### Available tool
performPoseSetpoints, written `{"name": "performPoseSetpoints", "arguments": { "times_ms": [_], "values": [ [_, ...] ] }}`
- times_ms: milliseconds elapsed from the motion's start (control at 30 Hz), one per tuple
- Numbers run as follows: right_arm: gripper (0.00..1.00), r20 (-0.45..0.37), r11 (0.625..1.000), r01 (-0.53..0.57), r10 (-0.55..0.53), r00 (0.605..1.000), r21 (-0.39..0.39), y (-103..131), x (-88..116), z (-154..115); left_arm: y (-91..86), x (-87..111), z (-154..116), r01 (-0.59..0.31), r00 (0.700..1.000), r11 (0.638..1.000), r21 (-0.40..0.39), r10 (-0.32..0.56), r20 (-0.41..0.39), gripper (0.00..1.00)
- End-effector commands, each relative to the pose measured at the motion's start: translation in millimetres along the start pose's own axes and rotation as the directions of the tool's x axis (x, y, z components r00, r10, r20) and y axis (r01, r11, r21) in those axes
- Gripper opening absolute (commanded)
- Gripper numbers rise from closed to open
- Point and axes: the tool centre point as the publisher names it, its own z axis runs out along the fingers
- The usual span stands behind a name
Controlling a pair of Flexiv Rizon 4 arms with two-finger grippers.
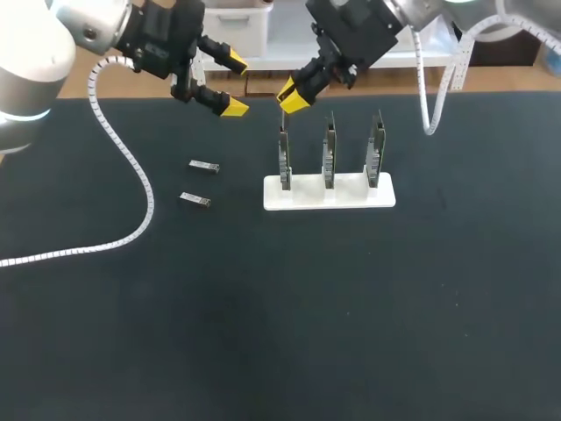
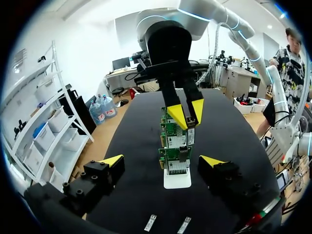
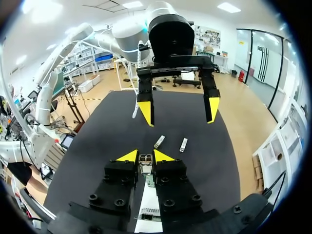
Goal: Pick up the optical module with the left hand, and insert it into the network port with the right hand.
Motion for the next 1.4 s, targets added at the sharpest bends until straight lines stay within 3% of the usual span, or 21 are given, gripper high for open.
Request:
{"name": "performPoseSetpoints", "arguments": {
  "times_ms": [33, 1233, 1400],
  "values": [
    [0.0, 0.001, 1.0, 0.001, -0.001, 1.0, -0.014, -5.8, -0.2, 1.7, -0.3, -1.1, -0.2, 0.002, 1.0, 1.0, 0.0, -0.002, -0.006, 1.0],
    [0.0, 0.008, 1.0, -0.011, 0.011, 1.0, -0.022, -11.1, 6.5, 3.6, -0.3, -1.1, -0.2, 0.002, 1.0, 1.0, 0.0, -0.002, -0.006, 1.0],
    [0.0, -0.028, 1.0, -0.018, 0.017, 0.999, -0.024, -9.9, 4.3, 4.1, -0.3, -1.1, -0.2, 0.002, 1.0, 1.0, 0.0, -0.002, -0.006, 1.0]
  ]
}}
